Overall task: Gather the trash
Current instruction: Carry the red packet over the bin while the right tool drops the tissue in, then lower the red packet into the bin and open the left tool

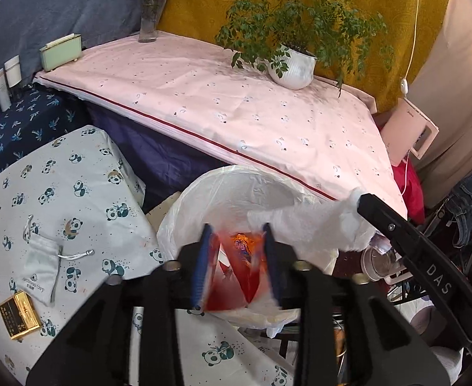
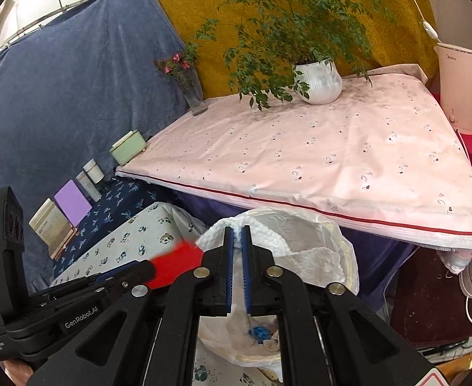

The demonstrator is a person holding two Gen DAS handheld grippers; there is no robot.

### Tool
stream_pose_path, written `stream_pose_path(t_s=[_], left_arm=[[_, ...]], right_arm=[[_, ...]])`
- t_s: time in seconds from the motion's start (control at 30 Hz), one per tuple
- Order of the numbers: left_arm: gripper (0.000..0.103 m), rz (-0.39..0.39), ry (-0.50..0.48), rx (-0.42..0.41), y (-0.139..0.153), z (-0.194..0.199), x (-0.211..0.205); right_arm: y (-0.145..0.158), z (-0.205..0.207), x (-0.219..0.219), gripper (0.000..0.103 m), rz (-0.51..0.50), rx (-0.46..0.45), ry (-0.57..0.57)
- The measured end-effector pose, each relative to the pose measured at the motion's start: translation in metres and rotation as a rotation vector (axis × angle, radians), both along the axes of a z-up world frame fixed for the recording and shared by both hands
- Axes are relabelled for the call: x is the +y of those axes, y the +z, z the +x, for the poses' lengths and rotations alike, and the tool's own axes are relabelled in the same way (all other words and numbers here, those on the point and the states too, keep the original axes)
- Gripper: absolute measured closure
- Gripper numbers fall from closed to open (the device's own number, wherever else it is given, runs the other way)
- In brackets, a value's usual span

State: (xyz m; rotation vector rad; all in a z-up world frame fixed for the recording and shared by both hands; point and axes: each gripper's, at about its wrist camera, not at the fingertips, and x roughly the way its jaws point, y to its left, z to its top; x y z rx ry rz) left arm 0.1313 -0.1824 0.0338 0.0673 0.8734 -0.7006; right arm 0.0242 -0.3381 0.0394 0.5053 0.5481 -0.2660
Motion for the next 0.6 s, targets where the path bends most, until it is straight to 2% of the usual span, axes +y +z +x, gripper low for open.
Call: stream_pose_path(t_s=[0.2,0.6], left_arm=[[0.048,0.001,0.038,-0.006,-0.001,0.006,0.009],[0.045,0.003,0.094,0.017,-0.008,0.011,0.043]], right_arm=[[-0.002,0.005,-0.001,0.086,0.004,0.004,0.001],[-0.004,0.008,0.015,0.084,-0.011,0.022,0.04]])
